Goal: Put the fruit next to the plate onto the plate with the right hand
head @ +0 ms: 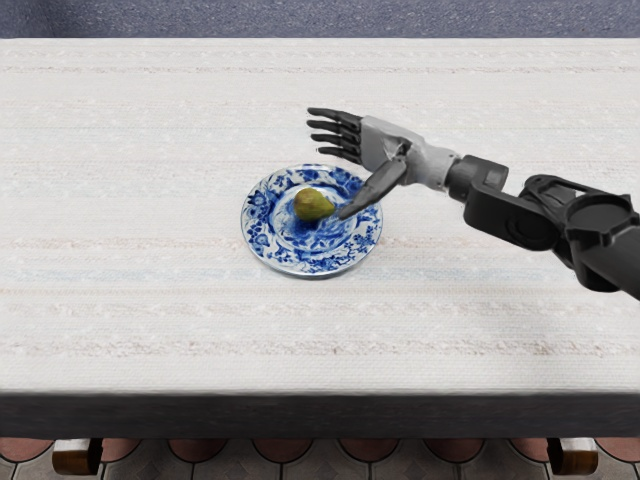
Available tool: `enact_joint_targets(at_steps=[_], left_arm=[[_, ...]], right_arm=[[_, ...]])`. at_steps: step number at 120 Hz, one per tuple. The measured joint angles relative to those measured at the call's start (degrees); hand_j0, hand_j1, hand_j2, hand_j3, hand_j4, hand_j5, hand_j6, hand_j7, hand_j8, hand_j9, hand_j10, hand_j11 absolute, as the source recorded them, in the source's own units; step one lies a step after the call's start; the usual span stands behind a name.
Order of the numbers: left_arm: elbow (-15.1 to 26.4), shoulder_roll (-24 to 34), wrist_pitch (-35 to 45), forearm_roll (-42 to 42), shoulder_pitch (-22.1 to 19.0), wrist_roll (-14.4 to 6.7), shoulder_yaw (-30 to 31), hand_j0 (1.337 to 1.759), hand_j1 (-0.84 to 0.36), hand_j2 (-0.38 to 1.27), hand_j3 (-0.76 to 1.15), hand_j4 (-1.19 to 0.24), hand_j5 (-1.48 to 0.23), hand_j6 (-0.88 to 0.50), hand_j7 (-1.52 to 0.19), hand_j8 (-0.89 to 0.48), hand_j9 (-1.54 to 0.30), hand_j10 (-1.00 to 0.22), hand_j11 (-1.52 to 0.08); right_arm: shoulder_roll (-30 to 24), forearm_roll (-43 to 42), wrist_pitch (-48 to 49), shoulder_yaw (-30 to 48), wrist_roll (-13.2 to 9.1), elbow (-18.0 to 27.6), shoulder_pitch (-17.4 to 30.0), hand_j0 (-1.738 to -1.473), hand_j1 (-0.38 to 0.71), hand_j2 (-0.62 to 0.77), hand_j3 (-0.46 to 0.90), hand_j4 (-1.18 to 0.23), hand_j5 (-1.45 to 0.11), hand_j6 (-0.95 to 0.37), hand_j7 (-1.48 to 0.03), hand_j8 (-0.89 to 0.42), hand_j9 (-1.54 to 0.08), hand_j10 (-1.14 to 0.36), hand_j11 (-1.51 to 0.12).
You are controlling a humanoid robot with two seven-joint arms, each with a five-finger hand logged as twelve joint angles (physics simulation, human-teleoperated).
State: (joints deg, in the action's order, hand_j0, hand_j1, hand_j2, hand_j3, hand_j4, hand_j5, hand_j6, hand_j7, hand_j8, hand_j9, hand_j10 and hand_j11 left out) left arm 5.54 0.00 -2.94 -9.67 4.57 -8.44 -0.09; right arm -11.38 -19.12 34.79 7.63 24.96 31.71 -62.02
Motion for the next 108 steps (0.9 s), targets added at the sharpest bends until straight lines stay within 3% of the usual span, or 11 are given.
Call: enact_joint_targets(at_steps=[12,28,39,52,63,108], left_arm=[[0.0,0.0,-0.01,0.0,0.0,0.0,0.0,1.658,0.32,0.0,0.0,-0.02,-0.03,-0.02,-0.03,-0.02,-0.03,-0.02,-0.03],[0.0,0.0,-0.01,0.0,0.0,0.0,0.0,1.658,0.32,0.0,0.0,-0.02,-0.03,-0.02,-0.03,-0.02,-0.03,-0.02,-0.03],[0.0,0.0,0.0,0.0,0.0,-0.01,0.0,1.658,0.32,0.0,0.0,-0.02,-0.03,-0.02,-0.03,-0.02,-0.03,-0.02,-0.03],[0.0,0.0,0.01,0.0,0.0,0.0,0.0,1.658,0.32,0.0,0.0,-0.02,-0.03,-0.02,-0.03,-0.02,-0.03,-0.02,-0.03],[0.0,0.0,0.0,0.0,0.0,0.0,0.0,1.658,0.32,0.0,0.0,-0.02,-0.03,-0.02,-0.03,-0.02,-0.03,-0.02,-0.03],[0.0,0.0,0.01,0.01,0.0,0.0,0.0,1.658,0.32,0.0,0.0,-0.02,-0.03,-0.02,-0.03,-0.02,-0.03,-0.02,-0.03]], right_arm=[[-1.82,2.04,0.12,0.11,-4.02,2.0,-0.11,-1.658,-0.31,0.0,0.0,-0.03,-0.04,-0.03,-0.04,-0.03,-0.04,-0.03,-0.04],[-6.28,5.44,0.18,0.11,-11.62,8.51,-0.3,-1.658,-0.33,0.0,0.0,-0.02,-0.02,-0.02,-0.02,-0.02,-0.02,-0.02,-0.02],[-10.81,6.57,0.19,0.14,-14.2,14.25,-0.33,-1.658,-0.34,0.0,0.0,-0.01,-0.01,-0.01,-0.01,-0.01,-0.01,-0.01,-0.01],[-16.44,7.99,0.2,0.12,-15.4,20.71,-0.31,-1.658,-0.34,0.0,0.0,-0.01,-0.01,-0.01,-0.01,-0.01,-0.01,-0.01,-0.01],[-19.96,8.58,0.2,0.1,-15.79,23.52,-0.16,-1.658,-0.35,0.0,0.0,0.0,0.0,0.0,0.0,0.0,0.0,0.0,0.0],[-30.74,9.03,0.2,-0.42,-16.0,25.45,0.73,-1.658,-0.35,0.0,0.0,0.0,0.0,0.0,0.0,0.0,0.0,0.0,0.0]])
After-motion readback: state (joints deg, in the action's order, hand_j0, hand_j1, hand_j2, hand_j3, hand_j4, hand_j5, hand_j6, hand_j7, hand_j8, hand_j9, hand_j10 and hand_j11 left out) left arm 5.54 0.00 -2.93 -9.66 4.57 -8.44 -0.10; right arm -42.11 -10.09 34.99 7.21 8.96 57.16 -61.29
